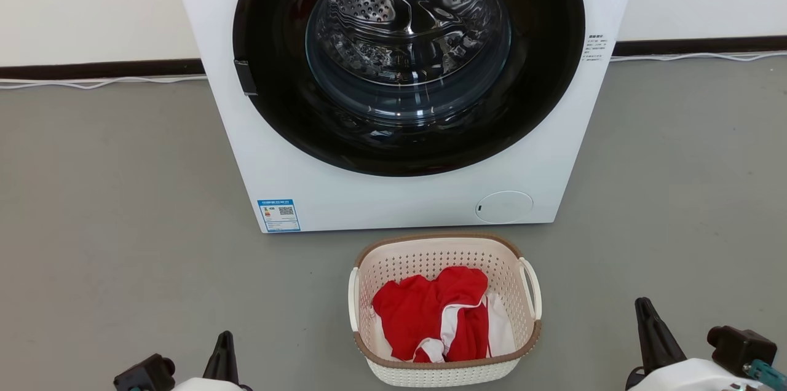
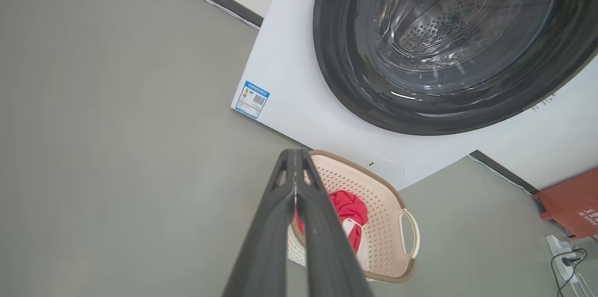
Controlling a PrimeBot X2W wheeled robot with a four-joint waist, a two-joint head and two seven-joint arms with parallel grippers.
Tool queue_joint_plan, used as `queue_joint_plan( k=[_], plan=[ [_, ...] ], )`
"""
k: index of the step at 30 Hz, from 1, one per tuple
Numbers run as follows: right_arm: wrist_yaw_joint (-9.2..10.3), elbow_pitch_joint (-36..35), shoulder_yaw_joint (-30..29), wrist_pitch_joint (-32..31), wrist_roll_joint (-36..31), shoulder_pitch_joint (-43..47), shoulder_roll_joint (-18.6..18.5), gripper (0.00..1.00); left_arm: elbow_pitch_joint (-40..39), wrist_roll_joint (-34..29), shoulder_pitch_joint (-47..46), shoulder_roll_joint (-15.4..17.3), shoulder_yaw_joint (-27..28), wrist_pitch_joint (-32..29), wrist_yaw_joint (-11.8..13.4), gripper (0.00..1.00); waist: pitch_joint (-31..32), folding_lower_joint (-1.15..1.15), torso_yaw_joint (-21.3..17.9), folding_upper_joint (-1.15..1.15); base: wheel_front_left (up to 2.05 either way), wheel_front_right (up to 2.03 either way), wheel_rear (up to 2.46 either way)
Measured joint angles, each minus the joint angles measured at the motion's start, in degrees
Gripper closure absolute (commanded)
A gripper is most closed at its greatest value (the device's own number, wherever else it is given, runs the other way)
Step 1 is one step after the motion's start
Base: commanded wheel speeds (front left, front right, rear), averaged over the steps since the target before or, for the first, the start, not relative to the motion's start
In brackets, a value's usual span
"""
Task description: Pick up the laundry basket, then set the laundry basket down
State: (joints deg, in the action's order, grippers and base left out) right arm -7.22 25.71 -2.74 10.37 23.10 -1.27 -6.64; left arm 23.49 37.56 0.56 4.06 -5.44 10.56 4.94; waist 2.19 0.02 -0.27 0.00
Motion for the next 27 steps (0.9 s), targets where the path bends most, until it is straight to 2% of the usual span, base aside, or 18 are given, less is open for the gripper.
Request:
queue_joint_plan(
  k=[27],
  plan=[
    [0.01,-2.7,-1.2,-4.1,18.1,-0.2,1.1,1.00,-2.0,14.2,-0.4,-0.3,2.7,-4.6,-3.1,1.00,-0.6,-0.01,0.1,0.00,0.00,0.00,0.00]
  ],
)
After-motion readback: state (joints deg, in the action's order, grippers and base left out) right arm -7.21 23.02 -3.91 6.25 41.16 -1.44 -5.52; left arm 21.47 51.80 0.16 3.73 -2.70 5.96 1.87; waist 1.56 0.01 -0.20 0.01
